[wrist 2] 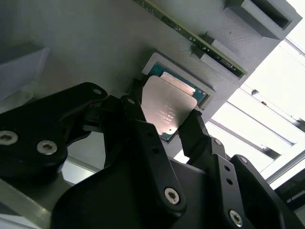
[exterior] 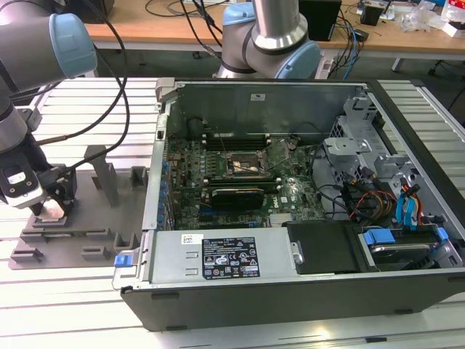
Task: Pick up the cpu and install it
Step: 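Pick up the cpu and move it towards the insertion slot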
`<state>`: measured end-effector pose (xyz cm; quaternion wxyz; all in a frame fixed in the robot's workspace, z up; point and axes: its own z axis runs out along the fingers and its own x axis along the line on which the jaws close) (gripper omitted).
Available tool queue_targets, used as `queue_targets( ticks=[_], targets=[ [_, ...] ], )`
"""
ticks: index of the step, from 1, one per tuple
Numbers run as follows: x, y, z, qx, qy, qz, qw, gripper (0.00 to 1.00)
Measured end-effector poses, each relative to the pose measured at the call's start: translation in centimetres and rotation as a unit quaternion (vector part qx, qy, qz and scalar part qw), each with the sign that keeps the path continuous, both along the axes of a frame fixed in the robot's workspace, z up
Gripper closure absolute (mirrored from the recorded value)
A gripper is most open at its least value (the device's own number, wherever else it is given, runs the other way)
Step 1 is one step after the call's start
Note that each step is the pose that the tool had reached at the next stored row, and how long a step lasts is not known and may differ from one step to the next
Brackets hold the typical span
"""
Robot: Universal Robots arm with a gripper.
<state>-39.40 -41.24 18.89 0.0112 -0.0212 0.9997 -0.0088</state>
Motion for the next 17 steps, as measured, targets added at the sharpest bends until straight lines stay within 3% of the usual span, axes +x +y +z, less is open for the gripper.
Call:
queue_targets(
  ticks=[14,17],
  targets=[
    [0.00,0.00,-0.10,0.0000,0.0000,0.000,1.0000,0.45],
    [0.01,0.00,0.26,-0.0001,-0.0001,0.000,1.0000,0.45]
  ],
)
